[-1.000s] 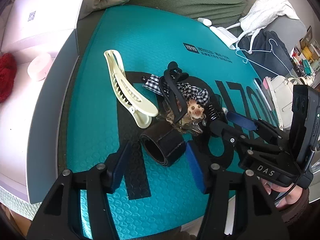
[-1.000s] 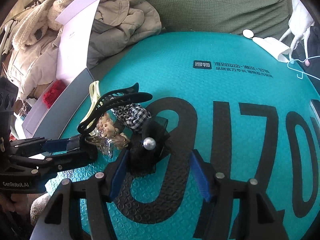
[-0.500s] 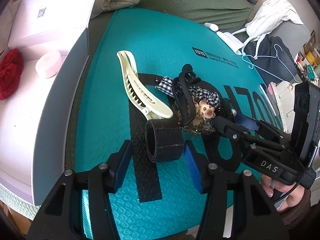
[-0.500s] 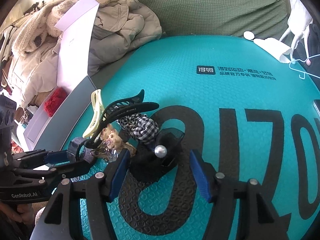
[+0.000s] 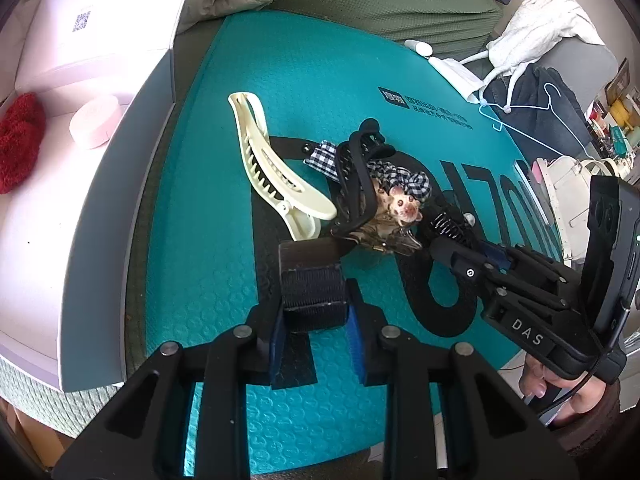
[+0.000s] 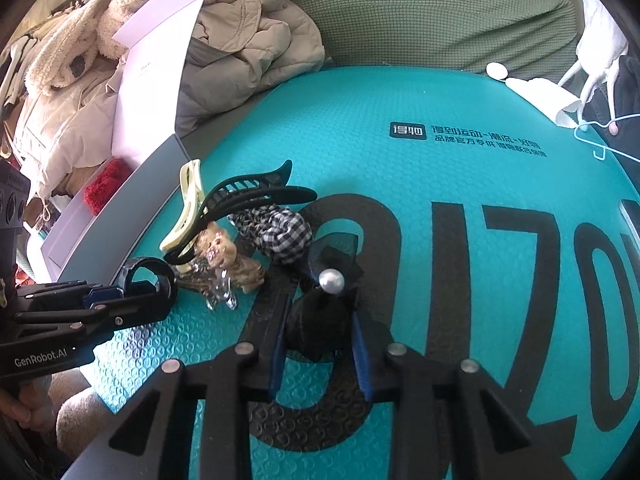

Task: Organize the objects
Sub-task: 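Grasp the black hair tie with the left tool while the right tool grasps the black bow clip, then lift the hair tie with the left tool while the right tool lifts the bow clip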

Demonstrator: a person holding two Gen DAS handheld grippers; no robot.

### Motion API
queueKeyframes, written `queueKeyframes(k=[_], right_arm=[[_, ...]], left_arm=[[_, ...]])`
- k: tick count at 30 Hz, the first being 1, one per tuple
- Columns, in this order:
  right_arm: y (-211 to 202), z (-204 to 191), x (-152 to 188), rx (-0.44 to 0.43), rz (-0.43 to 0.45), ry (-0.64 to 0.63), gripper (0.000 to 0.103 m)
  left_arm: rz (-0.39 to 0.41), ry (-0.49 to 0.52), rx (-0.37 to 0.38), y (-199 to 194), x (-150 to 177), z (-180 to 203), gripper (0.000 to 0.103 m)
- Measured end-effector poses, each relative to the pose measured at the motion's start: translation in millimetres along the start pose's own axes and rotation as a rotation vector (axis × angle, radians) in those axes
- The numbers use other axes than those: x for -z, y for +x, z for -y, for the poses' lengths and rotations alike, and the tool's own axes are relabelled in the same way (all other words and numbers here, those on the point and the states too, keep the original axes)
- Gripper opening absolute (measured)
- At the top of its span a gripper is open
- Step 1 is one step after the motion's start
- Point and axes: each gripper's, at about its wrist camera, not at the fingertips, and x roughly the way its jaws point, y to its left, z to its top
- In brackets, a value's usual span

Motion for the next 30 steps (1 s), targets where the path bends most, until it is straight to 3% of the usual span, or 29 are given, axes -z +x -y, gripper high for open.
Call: queueKeyframes(k=[17,25,30], right_arm=[[-39,-3,43,0.048,-0.042,-0.045,0.028],[-49,1,55,0.063,-0.046,-0.042,0.028],[-48,-2,54,0.037,-0.037,-0.041,0.049]], left_arm=[[-0.087,0.093,0.046,-11,46,53,0.025],[-0.086,0.119,0.050,-11,52,65,0.025],[-0.084,0.107,0.054,-5,51,61,0.028]])
